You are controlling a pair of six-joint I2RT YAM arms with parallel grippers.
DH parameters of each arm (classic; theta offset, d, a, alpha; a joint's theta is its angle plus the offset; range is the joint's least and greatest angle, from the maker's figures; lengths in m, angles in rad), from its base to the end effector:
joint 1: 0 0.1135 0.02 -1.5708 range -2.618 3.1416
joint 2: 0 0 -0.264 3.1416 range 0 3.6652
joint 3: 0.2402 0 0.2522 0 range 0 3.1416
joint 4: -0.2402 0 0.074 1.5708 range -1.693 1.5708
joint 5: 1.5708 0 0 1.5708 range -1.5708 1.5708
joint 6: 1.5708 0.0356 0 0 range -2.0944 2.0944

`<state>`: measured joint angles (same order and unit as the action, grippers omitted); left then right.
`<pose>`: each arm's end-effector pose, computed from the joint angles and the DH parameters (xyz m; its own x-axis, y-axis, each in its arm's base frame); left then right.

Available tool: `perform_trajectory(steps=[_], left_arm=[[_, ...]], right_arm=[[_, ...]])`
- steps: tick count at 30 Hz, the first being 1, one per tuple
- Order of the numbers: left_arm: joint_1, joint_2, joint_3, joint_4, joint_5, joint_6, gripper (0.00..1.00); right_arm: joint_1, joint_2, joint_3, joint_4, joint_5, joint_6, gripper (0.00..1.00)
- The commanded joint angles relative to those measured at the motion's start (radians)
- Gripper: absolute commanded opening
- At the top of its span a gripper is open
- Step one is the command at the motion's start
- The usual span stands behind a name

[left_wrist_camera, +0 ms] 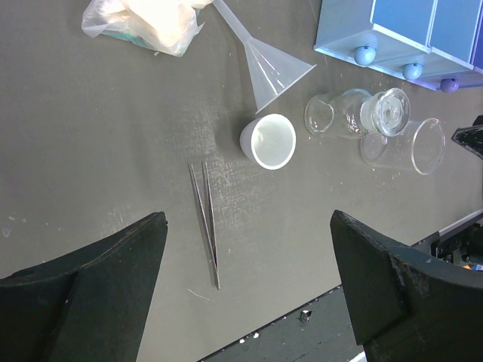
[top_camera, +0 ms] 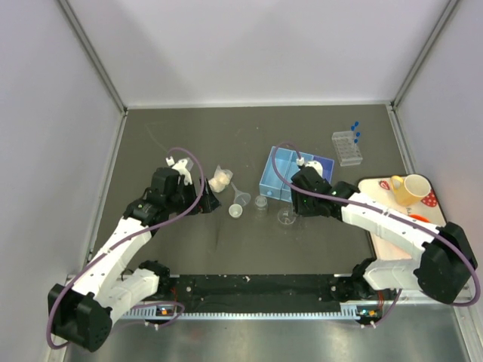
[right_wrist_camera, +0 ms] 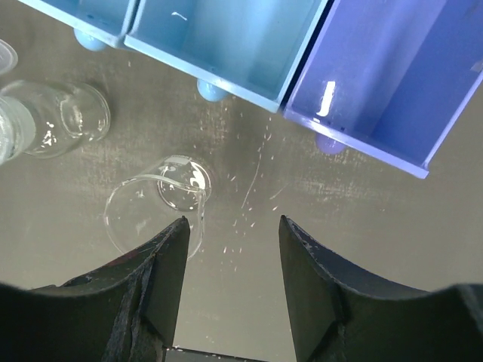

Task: Organize the chemistry lab equipment

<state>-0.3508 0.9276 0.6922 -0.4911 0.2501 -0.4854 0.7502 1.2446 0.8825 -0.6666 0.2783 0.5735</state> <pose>0.1801 -0.0753 0.2539 -0.7882 -0.1929 -0.5845 0.1571 0.8550 -0.4942 0.1834 0.1575 0.2402 -0.8258 -0.0565 -0.5611 -0.1235 0.9889 0.0823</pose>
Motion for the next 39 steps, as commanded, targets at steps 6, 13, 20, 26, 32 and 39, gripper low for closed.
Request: perform_trajectory(steps=[6, 13, 20, 26, 32, 39], left_arm=[[-0.004, -0.006, 0.021, 0.042, 0.009, 0.008, 0.95], [-0.004, 0.005, 0.026, 0.042, 0.014, 0.010, 0.95], [-0.004, -0.003, 0.021, 0.040, 0.012, 0.014, 0.95], [-0.004, -0.001, 0.023, 0.040, 0.014, 0.016, 0.95], [-0.004, -0.003, 0.023, 0.040, 0.015, 0.016, 0.95], [-0.004, -0.007, 0.023, 0.040, 0.020, 0.015, 0.95]], right_arm=[[0.011, 0.039, -0.034, 0.105, -0.033, 0.035, 0.51], [0.011, 0.087, -0.036, 0.140, -0.054, 0.040, 0.50], [0.012, 0.124, -0.053, 0.173, -0.077, 0.048, 0.39], [0.012, 0.145, -0.057, 0.180, -0.088, 0.051, 0.22], [0.015, 0.151, -0.057, 0.180, -0.090, 0.052, 0.00], [0.012, 0.087, -0.011, 0.118, -0.090, 0.045, 0.00]])
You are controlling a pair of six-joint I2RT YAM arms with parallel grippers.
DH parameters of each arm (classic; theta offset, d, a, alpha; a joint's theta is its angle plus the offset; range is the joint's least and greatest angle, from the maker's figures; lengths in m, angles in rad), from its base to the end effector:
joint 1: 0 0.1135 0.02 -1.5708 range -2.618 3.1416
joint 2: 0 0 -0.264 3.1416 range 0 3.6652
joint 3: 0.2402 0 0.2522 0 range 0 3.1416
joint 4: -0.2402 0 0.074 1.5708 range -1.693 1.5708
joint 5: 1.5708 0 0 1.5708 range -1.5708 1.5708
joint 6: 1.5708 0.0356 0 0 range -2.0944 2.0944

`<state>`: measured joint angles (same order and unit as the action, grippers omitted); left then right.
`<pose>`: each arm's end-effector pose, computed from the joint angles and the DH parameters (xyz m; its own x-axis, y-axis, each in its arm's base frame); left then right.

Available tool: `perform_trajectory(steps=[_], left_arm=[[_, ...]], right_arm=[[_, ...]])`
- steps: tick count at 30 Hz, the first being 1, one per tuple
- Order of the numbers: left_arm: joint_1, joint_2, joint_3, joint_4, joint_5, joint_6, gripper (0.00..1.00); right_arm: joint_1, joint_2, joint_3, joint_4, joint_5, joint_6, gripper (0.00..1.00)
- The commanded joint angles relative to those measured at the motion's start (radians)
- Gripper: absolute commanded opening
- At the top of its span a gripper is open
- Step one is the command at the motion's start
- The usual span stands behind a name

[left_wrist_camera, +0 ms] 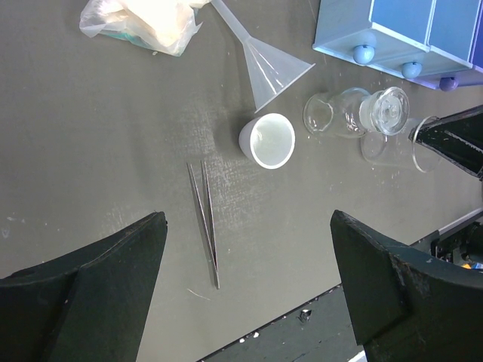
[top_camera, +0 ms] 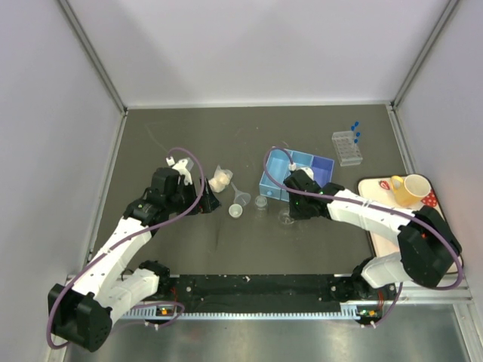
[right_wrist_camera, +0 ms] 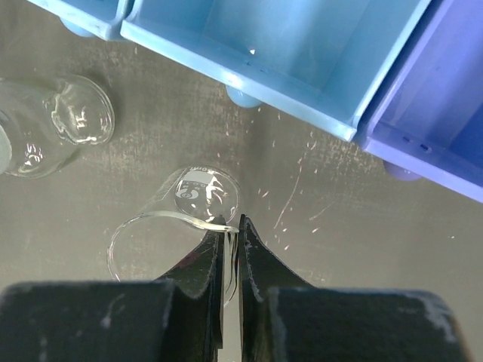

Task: Organize the chemistry lab equipment

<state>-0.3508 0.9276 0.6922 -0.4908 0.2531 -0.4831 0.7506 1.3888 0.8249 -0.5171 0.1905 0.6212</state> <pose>0.1800 -0.0754 0.2539 -0.7885 -0.1904 -0.5849 0.1607 0.8542 -0.4946 0.1966 0.1742 0.1968 -0.8766 -0.0362 -0.4798 -0.1161 0.9836 0.1379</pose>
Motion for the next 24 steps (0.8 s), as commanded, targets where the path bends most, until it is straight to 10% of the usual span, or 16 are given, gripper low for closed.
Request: perform_trajectory(steps=[1, 15, 24], left_arm=[[-0.004, -0.006, 0.023, 0.040, 0.018, 0.014, 0.95], [-0.004, -0.009, 0.027, 0.049, 0.040, 0.012, 0.95], [-0.005, -0.033, 0.012, 0.046, 0.046, 0.015, 0.95]], right_arm=[[0.012, -0.088, 0.068, -0.059, -0.002, -0.003, 0.00], [-0.003, -0.194, 0.379, -0.330, 0.222, -0.095, 0.00], [-0.299, -0.126, 0.422, -0.256, 0.165, -0.106, 0.00]])
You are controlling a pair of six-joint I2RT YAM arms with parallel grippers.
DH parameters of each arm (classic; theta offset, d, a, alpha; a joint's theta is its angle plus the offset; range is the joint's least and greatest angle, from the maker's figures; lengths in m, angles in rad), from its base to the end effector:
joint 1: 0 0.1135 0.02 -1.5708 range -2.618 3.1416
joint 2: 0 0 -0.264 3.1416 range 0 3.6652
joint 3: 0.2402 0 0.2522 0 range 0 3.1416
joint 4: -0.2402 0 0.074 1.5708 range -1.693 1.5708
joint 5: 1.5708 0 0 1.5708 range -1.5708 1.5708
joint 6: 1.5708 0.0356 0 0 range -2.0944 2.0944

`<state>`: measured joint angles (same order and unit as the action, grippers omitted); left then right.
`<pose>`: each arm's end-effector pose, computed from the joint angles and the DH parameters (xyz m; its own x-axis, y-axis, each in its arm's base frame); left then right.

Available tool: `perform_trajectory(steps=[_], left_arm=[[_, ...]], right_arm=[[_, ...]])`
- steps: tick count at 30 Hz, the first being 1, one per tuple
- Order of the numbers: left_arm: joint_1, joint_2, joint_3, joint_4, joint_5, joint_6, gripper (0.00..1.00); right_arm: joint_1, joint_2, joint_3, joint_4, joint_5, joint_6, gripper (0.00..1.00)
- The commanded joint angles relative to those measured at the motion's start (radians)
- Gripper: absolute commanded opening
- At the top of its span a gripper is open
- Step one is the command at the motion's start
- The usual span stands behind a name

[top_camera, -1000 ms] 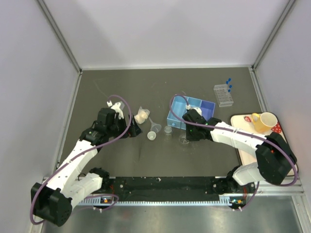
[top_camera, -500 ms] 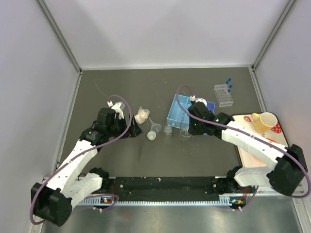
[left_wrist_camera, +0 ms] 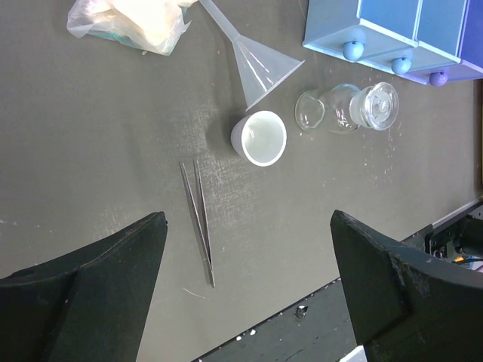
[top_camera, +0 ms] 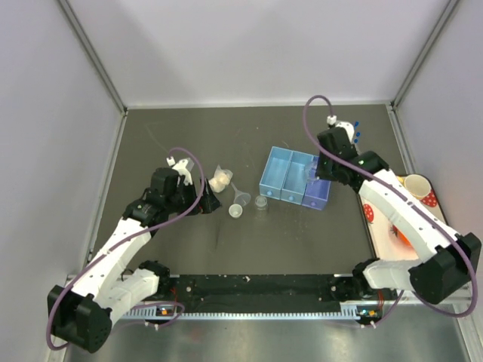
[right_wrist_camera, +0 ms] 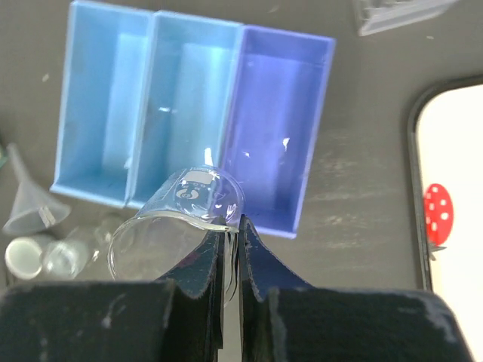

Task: Organize the chemistry lab equipment

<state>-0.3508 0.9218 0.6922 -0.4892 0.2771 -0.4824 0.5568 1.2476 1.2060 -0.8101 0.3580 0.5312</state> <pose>0.1789 -0.0758 0.2552 -0.7908 -0.1857 -0.5831 0.1772 0.8425 -0.5087 0.2223 0.1237 0.3328 -0.7022 0.1218 -0.7015 0.0658 0.9921 0.1064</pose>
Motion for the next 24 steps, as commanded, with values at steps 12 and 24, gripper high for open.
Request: perform_trajectory(steps=[12, 24], left_arm=[[-0.005, -0.040, 0.010, 0.046, 0.039, 0.015, 0.95], [-0.007, -0.037, 0.007, 0.054, 0.050, 0.018, 0.95]], right_arm=[[-0.264, 0.156, 0.044, 0.144, -0.085, -0.031, 0.00], [-0.324, 0.308, 0.069, 0.201, -0.159, -0.013, 0.00]])
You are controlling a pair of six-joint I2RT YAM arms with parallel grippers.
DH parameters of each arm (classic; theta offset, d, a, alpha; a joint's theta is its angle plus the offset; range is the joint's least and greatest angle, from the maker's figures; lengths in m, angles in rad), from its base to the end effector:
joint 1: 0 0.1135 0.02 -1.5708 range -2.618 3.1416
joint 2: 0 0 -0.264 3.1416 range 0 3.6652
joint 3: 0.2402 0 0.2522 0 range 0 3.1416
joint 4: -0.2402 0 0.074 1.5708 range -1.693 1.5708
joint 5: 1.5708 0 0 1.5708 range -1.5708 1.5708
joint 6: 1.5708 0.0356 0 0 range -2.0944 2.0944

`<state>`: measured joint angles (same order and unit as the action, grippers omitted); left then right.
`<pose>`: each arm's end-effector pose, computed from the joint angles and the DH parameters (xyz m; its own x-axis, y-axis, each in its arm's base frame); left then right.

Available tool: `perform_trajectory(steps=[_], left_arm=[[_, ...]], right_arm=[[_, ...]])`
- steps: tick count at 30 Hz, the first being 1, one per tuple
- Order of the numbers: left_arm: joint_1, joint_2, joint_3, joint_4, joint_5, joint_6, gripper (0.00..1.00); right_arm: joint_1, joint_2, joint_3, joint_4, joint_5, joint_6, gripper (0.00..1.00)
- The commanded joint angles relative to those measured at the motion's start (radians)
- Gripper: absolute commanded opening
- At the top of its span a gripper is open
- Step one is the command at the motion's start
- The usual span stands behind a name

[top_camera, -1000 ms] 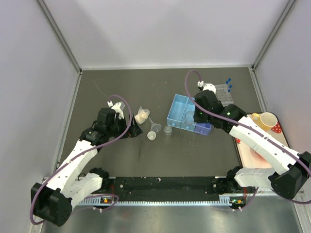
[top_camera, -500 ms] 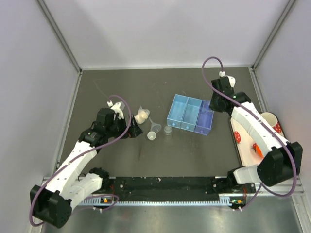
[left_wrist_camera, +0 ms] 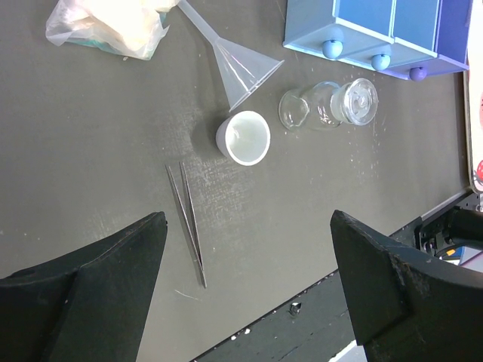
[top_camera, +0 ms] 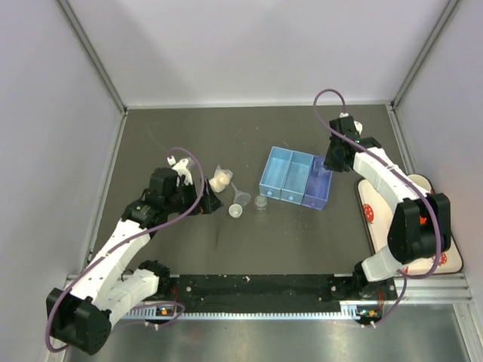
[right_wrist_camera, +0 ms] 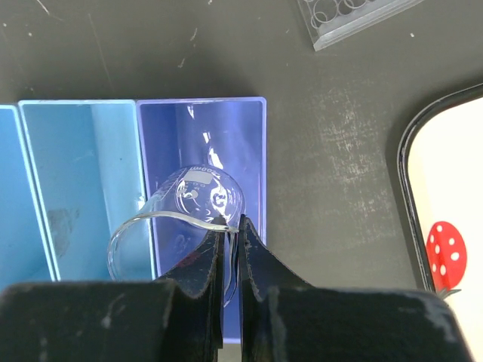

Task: Organize the chemistry lab equipment

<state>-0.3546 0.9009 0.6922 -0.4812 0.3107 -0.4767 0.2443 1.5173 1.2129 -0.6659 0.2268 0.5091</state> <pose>0.1757 -0.0767 0.2597 -0.7835 -0.1758 -0.5960 0.2164 0.8220 -0.5268 0.3114 0.0694 0.2713 -0.7538 0.3015 -0.5838 0.2921 0.9497 0.1134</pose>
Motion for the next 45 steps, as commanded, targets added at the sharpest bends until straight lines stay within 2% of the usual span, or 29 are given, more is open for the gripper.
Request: perform_trajectory(steps=[1, 21, 30, 45], left_arm=[[-0.003, -0.014, 0.007, 0.046, 0.018, 0.012, 0.95], [-0.004, 0.000, 0.009, 0.046, 0.016, 0.010, 0.95], [-0.007, 0.012, 0.013, 0.046, 0.016, 0.012, 0.95], [-0.012, 0.012, 0.015, 0.041, 0.008, 0.012, 0.95]], right_arm=[[-0.011, 0.047, 0.063, 0.061, -0.030, 0.009, 0.00], [-0.050, 0.179, 0.080, 0.109, -0.046, 0.028, 0.00], [-0.062, 0.192, 0.086, 0.118, -0.040, 0.035, 0.00], [-0.062, 0.188, 0.094, 0.117, -0.040, 0.035, 0.12]])
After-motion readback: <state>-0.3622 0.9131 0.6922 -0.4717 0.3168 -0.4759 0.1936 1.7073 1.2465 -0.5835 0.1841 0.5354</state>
